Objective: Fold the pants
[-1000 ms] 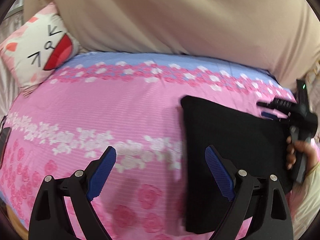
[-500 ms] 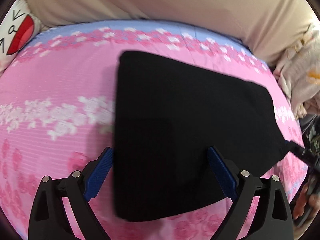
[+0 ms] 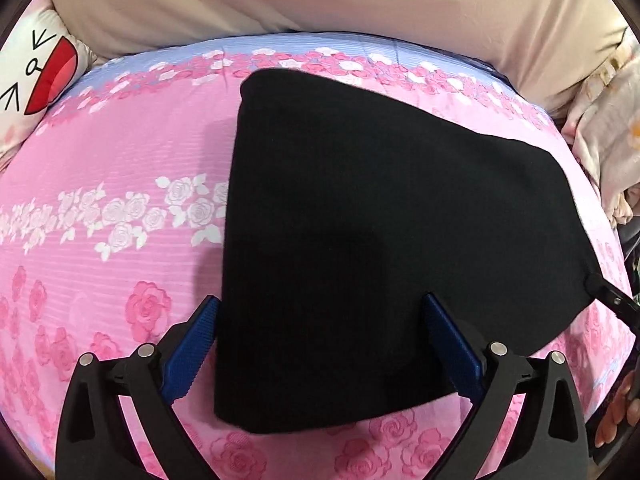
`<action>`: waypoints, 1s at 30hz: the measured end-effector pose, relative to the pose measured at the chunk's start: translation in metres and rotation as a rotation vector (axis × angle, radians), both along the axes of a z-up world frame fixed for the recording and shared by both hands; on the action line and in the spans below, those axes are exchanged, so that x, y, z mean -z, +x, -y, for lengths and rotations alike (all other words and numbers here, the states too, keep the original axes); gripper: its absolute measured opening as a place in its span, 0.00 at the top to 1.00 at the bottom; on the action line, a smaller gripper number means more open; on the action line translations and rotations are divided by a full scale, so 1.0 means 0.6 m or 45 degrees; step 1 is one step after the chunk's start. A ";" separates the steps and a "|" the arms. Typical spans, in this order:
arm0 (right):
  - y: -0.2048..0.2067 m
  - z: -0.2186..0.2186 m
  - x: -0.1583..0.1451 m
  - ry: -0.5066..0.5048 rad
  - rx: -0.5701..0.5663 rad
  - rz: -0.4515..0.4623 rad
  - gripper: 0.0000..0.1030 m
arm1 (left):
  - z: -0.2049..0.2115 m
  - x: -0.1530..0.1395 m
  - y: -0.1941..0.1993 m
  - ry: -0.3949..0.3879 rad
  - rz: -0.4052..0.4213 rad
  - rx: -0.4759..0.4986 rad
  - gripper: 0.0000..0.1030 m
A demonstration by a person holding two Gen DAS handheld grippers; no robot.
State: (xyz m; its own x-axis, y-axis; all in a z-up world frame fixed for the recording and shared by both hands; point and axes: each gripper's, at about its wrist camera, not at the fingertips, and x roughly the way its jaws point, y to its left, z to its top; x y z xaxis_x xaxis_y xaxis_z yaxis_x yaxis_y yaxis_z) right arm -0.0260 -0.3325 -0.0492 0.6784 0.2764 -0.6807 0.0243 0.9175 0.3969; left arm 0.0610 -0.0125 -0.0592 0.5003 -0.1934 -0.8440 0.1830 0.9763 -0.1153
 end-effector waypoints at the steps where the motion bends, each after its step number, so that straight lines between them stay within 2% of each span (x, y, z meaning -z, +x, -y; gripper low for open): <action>1: -0.008 0.006 -0.005 0.004 0.024 0.013 0.66 | -0.005 -0.006 -0.002 -0.001 0.009 -0.006 0.05; 3: -0.015 0.018 -0.003 0.022 0.065 0.006 0.33 | -0.021 -0.013 -0.008 -0.042 -0.003 -0.022 0.05; 4: -0.018 0.026 0.005 0.056 0.086 -0.006 0.27 | -0.028 -0.012 -0.011 -0.076 -0.025 -0.020 0.05; 7: -0.017 0.041 0.034 0.178 0.083 -0.060 0.26 | -0.042 0.020 -0.008 -0.227 -0.186 -0.007 0.05; 11: -0.007 0.033 0.066 0.347 0.032 -0.106 0.26 | -0.039 0.023 -0.020 -0.224 -0.167 0.012 0.06; 16: 0.009 0.017 0.061 0.381 0.043 -0.084 0.14 | -0.032 0.024 -0.007 -0.242 -0.178 0.031 0.06; 21: 0.028 0.024 0.066 0.463 0.110 -0.077 0.14 | -0.003 0.023 0.009 -0.156 -0.163 0.027 0.05; 23: 0.031 0.018 0.064 0.426 0.124 -0.075 0.14 | 0.006 0.024 0.009 -0.109 -0.146 0.021 0.05; 25: 0.030 0.003 0.058 0.275 0.142 -0.084 0.27 | 0.010 0.022 0.008 -0.076 -0.124 0.022 0.05; 26: 0.027 -0.011 0.052 0.167 0.152 -0.081 0.40 | 0.012 0.021 0.007 -0.063 -0.114 0.024 0.05; 27: 0.025 -0.015 0.051 0.157 0.147 -0.074 0.48 | 0.014 0.019 0.005 -0.051 -0.101 0.026 0.05; 30: 0.021 -0.020 0.046 0.141 0.133 -0.067 0.53 | 0.015 0.016 -0.001 -0.024 -0.079 0.029 0.05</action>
State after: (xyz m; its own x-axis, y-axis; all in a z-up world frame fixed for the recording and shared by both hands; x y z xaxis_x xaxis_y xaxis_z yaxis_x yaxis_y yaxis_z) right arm -0.0132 -0.3203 -0.0766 0.6715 0.2814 -0.6855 0.1412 0.8595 0.4912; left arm 0.0605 -0.0213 -0.0686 0.4424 -0.2206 -0.8693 0.1970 0.9695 -0.1458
